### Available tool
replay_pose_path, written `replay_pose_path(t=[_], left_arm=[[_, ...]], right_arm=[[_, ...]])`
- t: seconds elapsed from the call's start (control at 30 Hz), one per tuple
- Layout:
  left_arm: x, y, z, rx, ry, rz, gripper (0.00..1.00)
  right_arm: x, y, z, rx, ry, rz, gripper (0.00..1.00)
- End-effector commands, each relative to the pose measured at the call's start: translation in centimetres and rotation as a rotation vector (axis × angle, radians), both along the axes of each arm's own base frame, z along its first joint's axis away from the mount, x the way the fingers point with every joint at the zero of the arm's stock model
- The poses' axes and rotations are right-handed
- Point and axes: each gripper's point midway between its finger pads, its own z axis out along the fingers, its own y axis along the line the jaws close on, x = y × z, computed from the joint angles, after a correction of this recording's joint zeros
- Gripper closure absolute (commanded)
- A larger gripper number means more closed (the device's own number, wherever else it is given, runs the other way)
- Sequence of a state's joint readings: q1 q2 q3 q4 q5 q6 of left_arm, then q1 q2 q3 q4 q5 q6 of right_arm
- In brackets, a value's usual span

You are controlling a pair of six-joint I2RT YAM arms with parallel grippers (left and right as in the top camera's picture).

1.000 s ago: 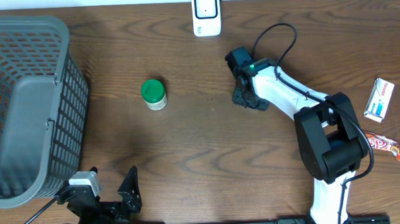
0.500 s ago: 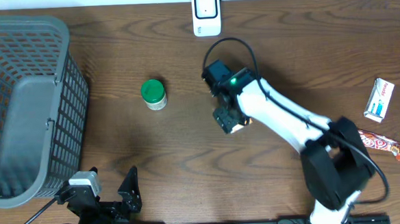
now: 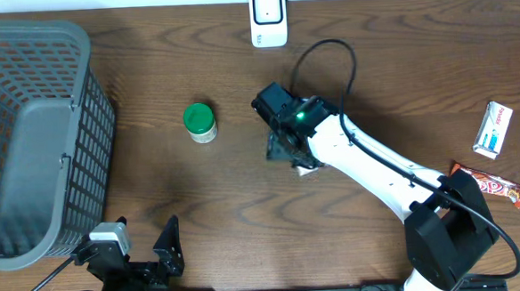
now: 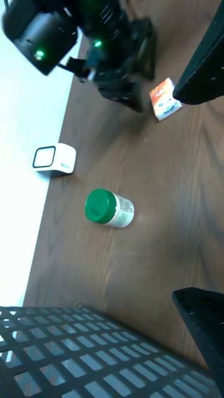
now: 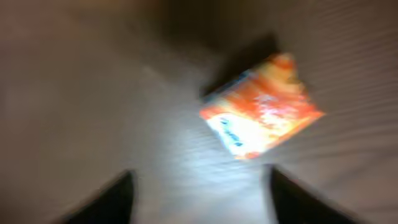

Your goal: Scan the item barcode

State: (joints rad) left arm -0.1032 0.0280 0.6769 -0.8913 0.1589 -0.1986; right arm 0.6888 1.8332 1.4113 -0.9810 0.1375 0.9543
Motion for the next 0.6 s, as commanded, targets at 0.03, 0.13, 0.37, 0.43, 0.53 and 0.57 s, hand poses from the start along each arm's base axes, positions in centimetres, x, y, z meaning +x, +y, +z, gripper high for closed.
replay_pose_path(t=[0.03, 0.13, 0.37, 0.43, 0.53, 0.57], left_arm=[[-0.1, -0.2, 0.1, -0.002, -0.005, -0.015, 0.06], [-0.1, -0.2, 0.1, -0.002, -0.005, -0.015, 0.06], [-0.1, -0.2, 0.1, -0.002, -0.005, -0.015, 0.06], [-0.1, -0.2, 0.1, -0.002, -0.005, -0.015, 0.06], [-0.1, -0.2, 0.1, -0.002, -0.005, -0.015, 0.06], [-0.1, -0.2, 0.1, -0.002, -0.005, -0.015, 0.06]], right_arm=[[3.4, 2.0, 1.1, 0.181, -0.136, -0.344, 0.86], [4.3, 1.6, 1.1, 0.16, -0.18, -0.358, 0.99], [5.5, -0.4, -1.3, 0.108, -0.144, -0.383, 0.99], [5.6, -0.8, -1.7, 0.102, -0.132, -0.377, 0.99], [5.6, -1.5, -2.1, 0.082, -0.118, -0.375, 0.99], [5.7, -1.5, -2.3, 0.079, -0.111, -0.367, 0.99]])
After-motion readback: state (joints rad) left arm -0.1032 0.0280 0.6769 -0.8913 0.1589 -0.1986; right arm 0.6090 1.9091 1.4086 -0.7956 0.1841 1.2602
